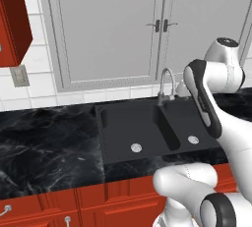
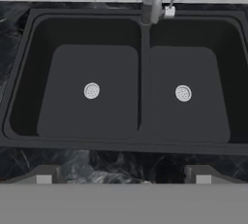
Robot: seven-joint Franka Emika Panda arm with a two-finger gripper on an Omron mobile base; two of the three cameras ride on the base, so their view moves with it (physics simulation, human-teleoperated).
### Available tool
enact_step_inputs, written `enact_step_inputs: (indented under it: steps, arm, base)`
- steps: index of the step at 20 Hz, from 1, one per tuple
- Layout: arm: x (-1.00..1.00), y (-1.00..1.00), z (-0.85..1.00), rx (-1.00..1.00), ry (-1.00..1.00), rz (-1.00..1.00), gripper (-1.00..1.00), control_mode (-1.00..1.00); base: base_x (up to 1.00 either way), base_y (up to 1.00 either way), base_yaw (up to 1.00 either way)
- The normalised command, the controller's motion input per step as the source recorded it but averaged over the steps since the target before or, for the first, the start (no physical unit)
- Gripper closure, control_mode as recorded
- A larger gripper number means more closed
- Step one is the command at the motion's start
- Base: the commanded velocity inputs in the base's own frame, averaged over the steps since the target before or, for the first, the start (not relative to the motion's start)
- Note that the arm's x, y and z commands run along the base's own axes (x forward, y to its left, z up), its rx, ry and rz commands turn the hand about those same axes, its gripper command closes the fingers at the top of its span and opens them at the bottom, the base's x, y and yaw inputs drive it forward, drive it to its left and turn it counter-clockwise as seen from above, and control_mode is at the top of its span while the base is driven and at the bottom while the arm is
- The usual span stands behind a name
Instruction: Soak the sponge with water for a few seconds and then drop it inside the sink.
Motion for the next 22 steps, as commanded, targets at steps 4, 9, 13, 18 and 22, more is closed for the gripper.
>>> enact_step_inputs:
  steps: [4,9,13,18,22]
  arm:
    - [0.00,-0.39,0.00,0.00,0.00,0.00,-1.00,-1.00]
    - [-0.01,-0.27,0.00,0.00,-0.02,0.00,-1.00,-1.00]
    - [0.00,-0.33,0.00,0.00,-0.02,0.00,-1.00,-1.00]
    - [0.00,-0.53,0.00,0.00,0.00,0.00,-1.00,-1.00]
    - [0.00,-0.27,0.00,0.00,0.00,0.00,-1.00,-1.00]
  base:
    - [0.00,0.00,0.00]
    - [0.00,0.00,0.00]
    - [0.00,0.00,0.00]
    - [0.00,0.00,0.00]
    - [0.00,0.00,0.00]
